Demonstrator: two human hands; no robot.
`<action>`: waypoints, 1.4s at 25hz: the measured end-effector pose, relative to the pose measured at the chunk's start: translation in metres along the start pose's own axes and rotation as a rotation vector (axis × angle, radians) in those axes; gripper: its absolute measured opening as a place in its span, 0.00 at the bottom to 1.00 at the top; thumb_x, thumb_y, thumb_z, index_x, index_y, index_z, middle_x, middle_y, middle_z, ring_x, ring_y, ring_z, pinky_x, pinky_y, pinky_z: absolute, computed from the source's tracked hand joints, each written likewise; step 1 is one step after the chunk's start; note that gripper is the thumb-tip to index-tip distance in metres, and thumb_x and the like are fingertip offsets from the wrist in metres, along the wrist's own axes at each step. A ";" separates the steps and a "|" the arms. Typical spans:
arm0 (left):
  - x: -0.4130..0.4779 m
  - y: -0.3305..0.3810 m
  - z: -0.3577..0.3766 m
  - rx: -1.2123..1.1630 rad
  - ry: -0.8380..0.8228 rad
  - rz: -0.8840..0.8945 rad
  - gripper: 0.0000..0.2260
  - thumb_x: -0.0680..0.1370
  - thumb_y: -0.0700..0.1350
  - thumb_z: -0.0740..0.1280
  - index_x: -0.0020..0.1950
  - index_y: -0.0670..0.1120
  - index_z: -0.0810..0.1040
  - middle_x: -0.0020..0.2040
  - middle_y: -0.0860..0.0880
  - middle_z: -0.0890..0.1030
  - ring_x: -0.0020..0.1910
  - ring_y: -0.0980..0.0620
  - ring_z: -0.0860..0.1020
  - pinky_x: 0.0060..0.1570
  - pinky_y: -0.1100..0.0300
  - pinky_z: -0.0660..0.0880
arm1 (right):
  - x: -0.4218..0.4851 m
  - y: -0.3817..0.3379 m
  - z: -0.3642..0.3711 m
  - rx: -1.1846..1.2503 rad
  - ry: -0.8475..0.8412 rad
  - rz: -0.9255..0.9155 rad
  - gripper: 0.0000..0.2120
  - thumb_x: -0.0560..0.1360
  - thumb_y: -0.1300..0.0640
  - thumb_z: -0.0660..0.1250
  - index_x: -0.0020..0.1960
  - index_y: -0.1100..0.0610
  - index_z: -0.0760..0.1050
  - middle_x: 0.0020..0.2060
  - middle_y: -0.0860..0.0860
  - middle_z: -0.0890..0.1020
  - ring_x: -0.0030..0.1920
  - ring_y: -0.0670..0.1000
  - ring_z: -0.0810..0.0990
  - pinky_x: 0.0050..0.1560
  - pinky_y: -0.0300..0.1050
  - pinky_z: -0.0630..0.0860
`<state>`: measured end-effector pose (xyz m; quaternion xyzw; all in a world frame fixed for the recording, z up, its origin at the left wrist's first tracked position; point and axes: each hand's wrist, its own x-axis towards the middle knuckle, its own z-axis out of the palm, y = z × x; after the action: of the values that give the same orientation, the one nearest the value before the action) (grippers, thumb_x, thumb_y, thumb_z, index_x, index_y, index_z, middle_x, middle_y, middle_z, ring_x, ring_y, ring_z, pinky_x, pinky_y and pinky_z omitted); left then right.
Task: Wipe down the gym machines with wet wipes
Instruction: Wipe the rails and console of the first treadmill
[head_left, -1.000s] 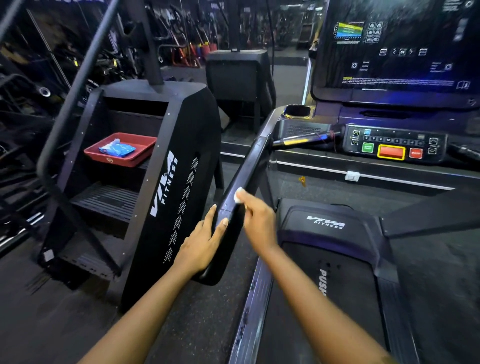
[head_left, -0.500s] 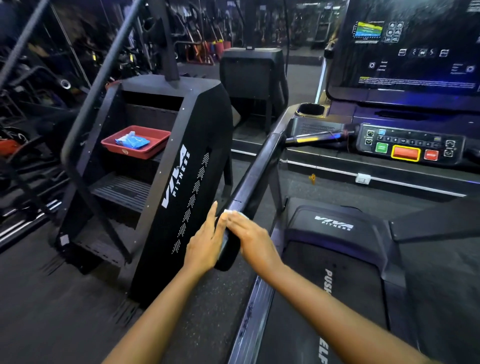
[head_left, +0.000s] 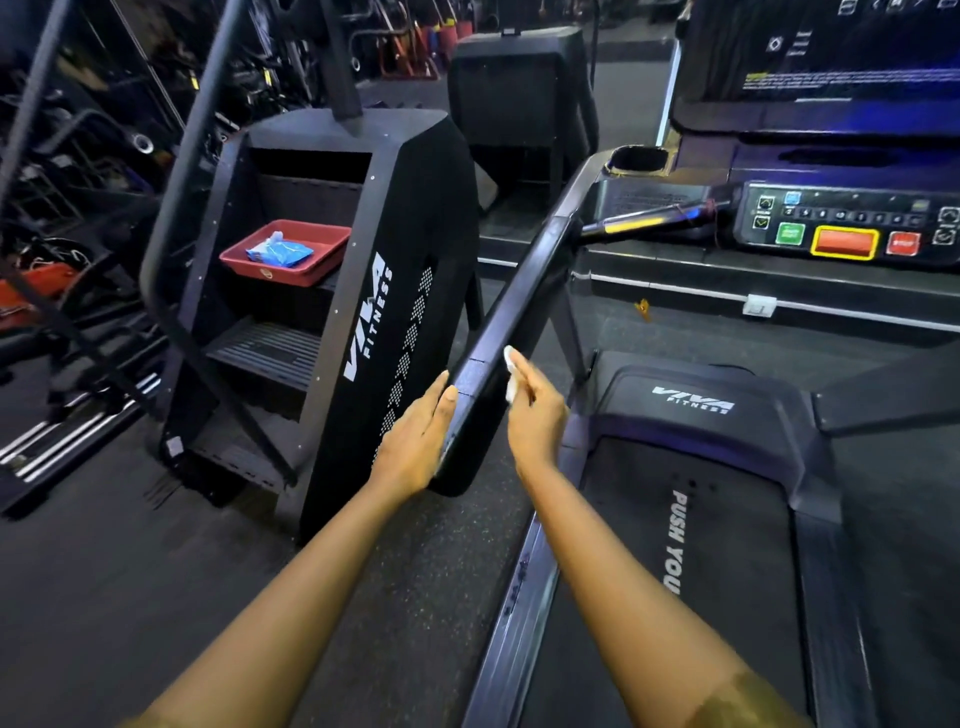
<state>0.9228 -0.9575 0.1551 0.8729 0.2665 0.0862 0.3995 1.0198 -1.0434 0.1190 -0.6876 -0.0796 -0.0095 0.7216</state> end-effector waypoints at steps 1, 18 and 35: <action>0.001 0.000 0.000 0.024 -0.008 -0.009 0.25 0.81 0.60 0.47 0.77 0.55 0.58 0.75 0.51 0.64 0.73 0.50 0.62 0.68 0.56 0.58 | 0.007 -0.002 0.007 -0.048 -0.003 -0.041 0.17 0.75 0.72 0.58 0.57 0.60 0.79 0.55 0.51 0.81 0.56 0.43 0.78 0.60 0.28 0.69; 0.003 -0.003 0.001 0.081 -0.031 0.026 0.25 0.81 0.60 0.50 0.77 0.56 0.56 0.74 0.49 0.66 0.72 0.49 0.65 0.66 0.55 0.61 | -0.016 0.026 0.000 0.249 0.112 0.433 0.15 0.78 0.68 0.59 0.60 0.59 0.77 0.57 0.51 0.81 0.51 0.40 0.77 0.54 0.29 0.71; 0.018 -0.023 0.002 -0.122 -0.112 0.123 0.25 0.78 0.66 0.46 0.73 0.62 0.63 0.67 0.41 0.72 0.67 0.42 0.70 0.67 0.44 0.65 | -0.138 0.012 0.040 0.106 0.339 0.447 0.21 0.76 0.71 0.57 0.58 0.52 0.79 0.54 0.44 0.81 0.46 0.45 0.78 0.46 0.36 0.73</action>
<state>0.9291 -0.9365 0.1355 0.8652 0.1841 0.0778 0.4599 0.8809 -1.0159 0.0914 -0.6380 0.1955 0.0389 0.7438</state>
